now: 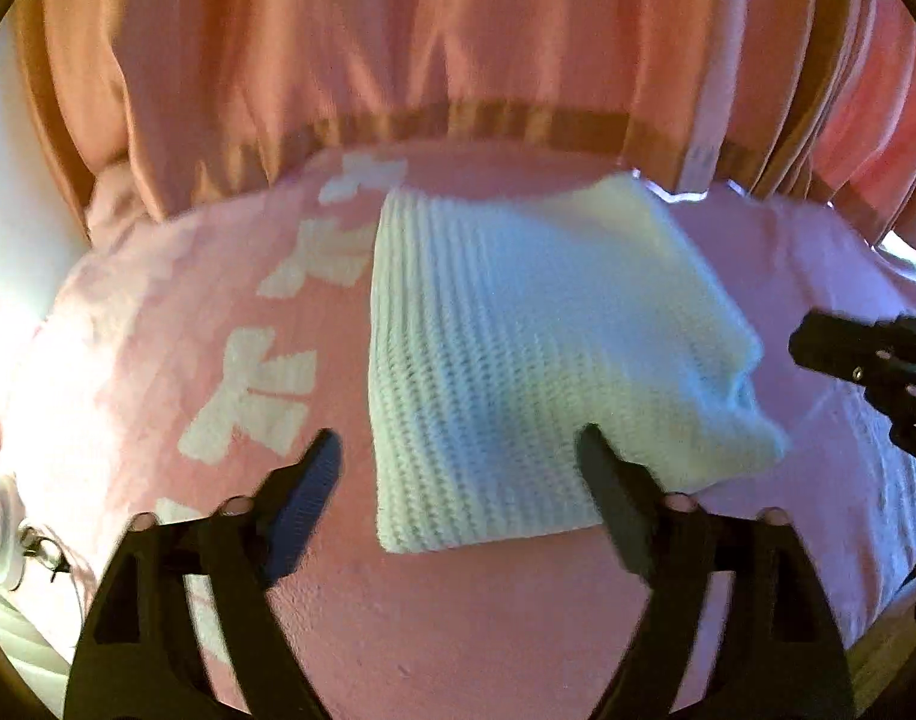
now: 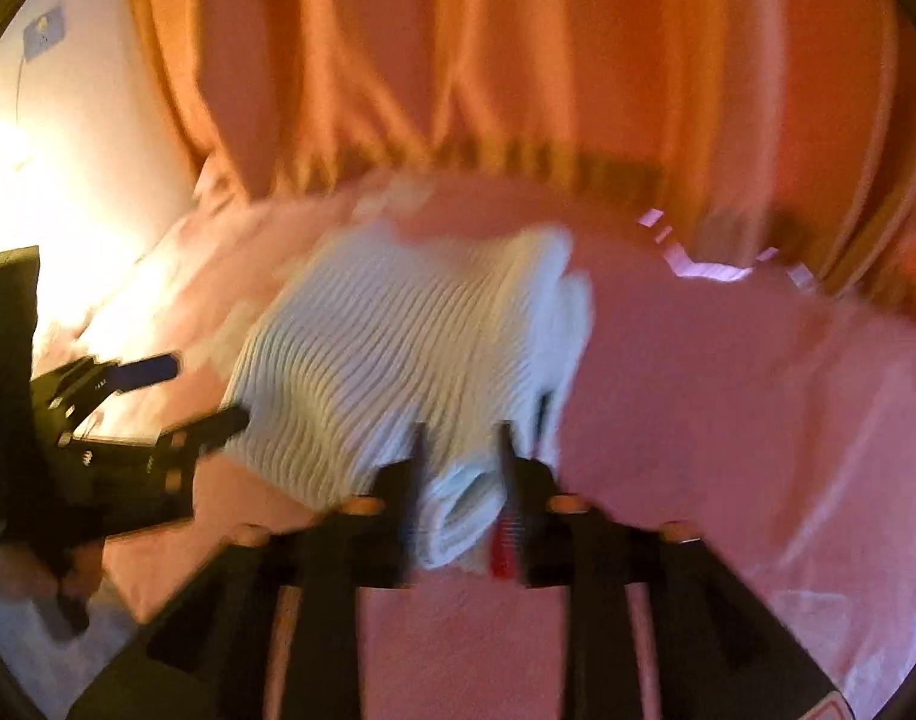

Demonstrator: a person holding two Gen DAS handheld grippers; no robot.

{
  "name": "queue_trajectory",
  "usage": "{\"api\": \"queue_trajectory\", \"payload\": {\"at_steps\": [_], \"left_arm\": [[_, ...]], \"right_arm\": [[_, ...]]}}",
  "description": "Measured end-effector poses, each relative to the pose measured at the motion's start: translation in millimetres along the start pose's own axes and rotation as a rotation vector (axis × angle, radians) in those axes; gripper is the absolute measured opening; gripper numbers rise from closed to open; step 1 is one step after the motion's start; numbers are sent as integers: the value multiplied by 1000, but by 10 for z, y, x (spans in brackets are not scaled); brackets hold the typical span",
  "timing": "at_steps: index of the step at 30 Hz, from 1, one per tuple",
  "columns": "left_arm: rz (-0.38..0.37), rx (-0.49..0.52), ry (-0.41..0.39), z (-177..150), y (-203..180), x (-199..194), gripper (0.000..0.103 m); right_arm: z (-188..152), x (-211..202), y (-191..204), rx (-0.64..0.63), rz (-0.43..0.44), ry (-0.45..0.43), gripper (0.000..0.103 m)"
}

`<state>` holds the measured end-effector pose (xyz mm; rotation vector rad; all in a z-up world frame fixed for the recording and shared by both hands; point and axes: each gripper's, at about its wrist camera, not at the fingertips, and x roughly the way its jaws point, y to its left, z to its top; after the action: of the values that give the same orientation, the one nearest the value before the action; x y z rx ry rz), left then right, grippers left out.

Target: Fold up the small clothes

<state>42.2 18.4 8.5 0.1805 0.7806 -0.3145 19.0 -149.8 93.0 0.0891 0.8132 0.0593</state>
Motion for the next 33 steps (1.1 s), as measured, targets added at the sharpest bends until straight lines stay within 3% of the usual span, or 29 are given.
{"api": "queue_trajectory", "payload": {"at_steps": [1,2,5,10,15,18,33], "left_arm": [[10,14,-24,-16,-52,-47,85],[29,32,-44,-39,-106,-80,86],[84,62,-86,-139,-233,-126,93],[134,57,-127,-242,-368,-138,94],[109,-38,-140,-331,-340,-126,94],[115,-73,-145,-399,-331,-93,93],[129,-53,-136,-501,-365,-12,93]], "right_arm": [[-51,-69,-26,21,-33,-39,58],[-114,-121,-59,47,-64,-69,68],[-327,-142,-153,102,-127,-75,75],[-614,-10,-167,140,-165,-13,76],[-803,-42,-21,103,-210,-27,79],[-837,-35,41,94,-215,-36,81],[-853,59,116,88,-214,-9,82]]}}
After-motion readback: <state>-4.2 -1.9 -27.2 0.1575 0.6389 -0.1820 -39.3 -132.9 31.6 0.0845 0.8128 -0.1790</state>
